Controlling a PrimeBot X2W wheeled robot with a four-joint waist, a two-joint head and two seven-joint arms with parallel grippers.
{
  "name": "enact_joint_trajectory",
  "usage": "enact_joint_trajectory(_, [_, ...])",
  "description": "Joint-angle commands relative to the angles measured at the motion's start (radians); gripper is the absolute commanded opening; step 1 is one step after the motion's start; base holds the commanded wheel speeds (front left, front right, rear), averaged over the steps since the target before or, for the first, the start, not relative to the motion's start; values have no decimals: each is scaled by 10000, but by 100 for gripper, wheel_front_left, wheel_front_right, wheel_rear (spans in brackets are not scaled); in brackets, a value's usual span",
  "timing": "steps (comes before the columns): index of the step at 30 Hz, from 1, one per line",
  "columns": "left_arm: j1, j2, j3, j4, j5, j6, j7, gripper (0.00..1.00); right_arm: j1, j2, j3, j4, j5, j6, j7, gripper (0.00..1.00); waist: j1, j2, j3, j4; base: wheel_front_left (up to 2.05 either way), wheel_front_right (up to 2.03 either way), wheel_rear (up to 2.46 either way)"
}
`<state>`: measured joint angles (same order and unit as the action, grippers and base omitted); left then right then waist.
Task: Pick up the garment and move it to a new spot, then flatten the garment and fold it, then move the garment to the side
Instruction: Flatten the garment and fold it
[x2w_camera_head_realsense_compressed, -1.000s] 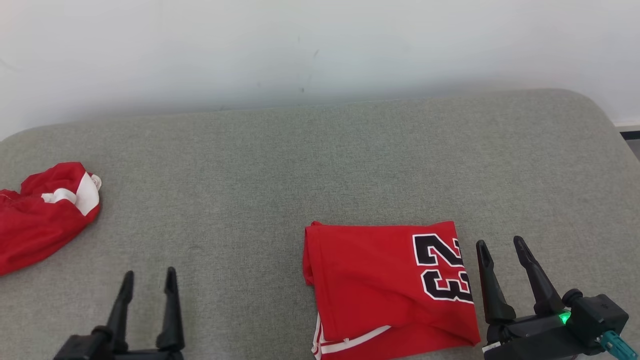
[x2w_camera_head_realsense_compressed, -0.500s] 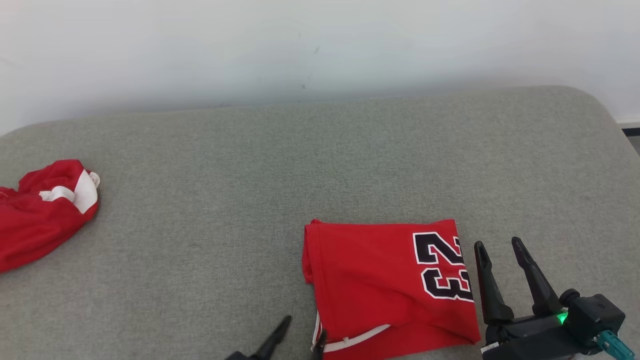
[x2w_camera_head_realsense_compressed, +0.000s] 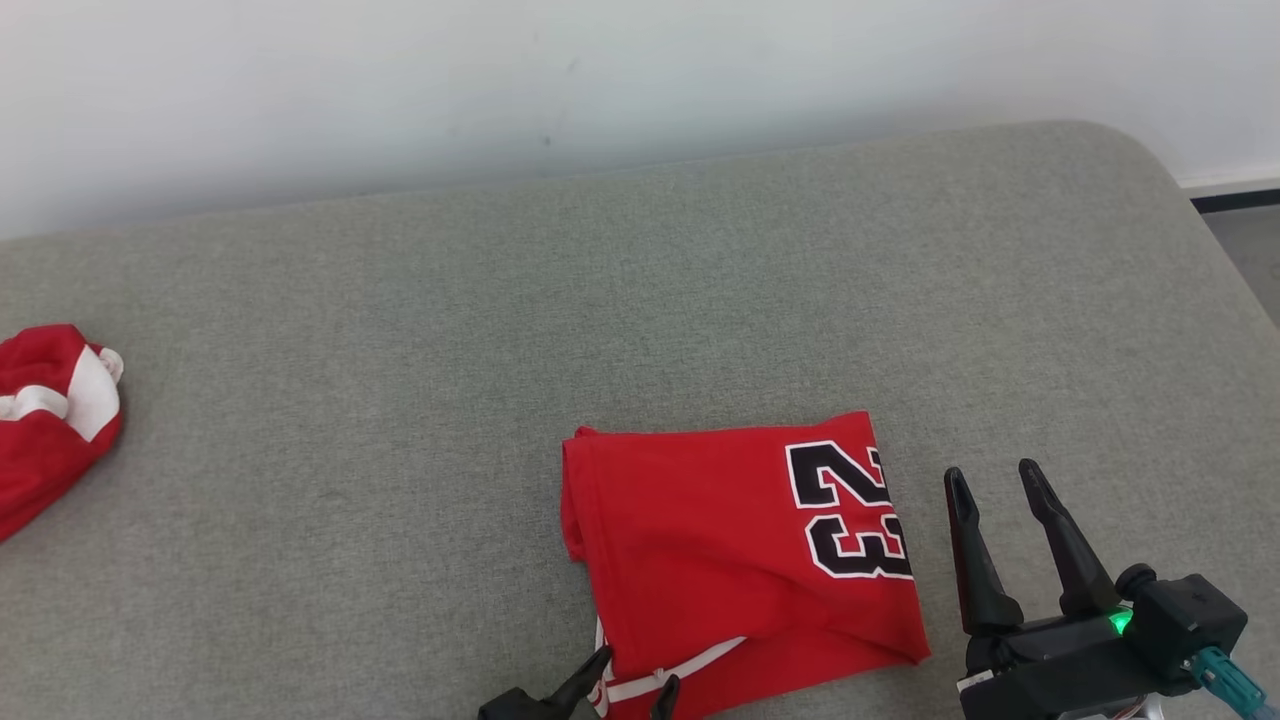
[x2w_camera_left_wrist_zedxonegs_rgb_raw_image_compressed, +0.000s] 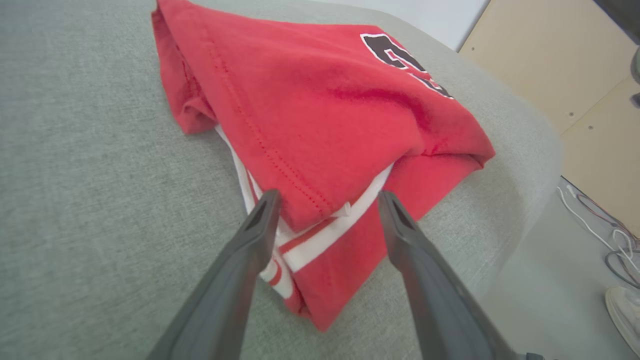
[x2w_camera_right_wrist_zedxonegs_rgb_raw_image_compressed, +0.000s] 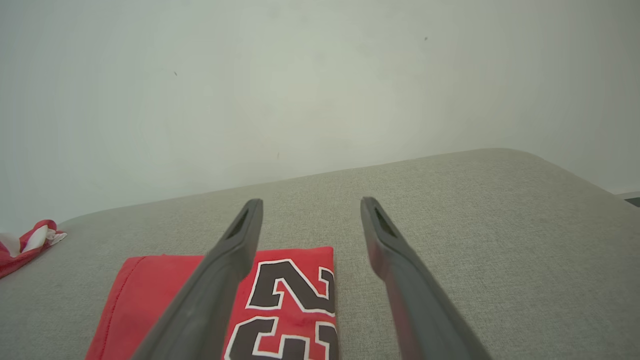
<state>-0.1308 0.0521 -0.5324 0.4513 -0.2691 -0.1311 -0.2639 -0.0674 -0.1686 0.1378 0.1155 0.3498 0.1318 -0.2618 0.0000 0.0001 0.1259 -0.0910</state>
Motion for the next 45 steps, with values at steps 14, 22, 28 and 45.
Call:
enact_joint_trajectory(14, [-560, -1, -110, 560, -496, 18, -5, 0, -62, 127, -77, 47, -96, -25, -42, 100, 0, -1, 22, 37, 0, 0, 0])
enact_joint_trajectory(22, [80, 161, -143, -335, -325, 18, -4, 0, 95, 58, -250, 98, -119, -25, -42, 100, 0, -1, -105, 366, 0, 0, 0])
enact_joint_trajectory(28, [613, 360, -285, -555, -382, 18, -4, 0, 121, -33, -347, 183, -107, -25, -42, 100, 0, -1, -129, 492, 0, 0, 0])
enact_joint_trajectory(45, [557, 271, 2046, -2287, -85, 436, -4, 100, -7, -90, -350, 245, -183, -25, -42, 100, 0, -1, -375, 552, 0, 0, 0])
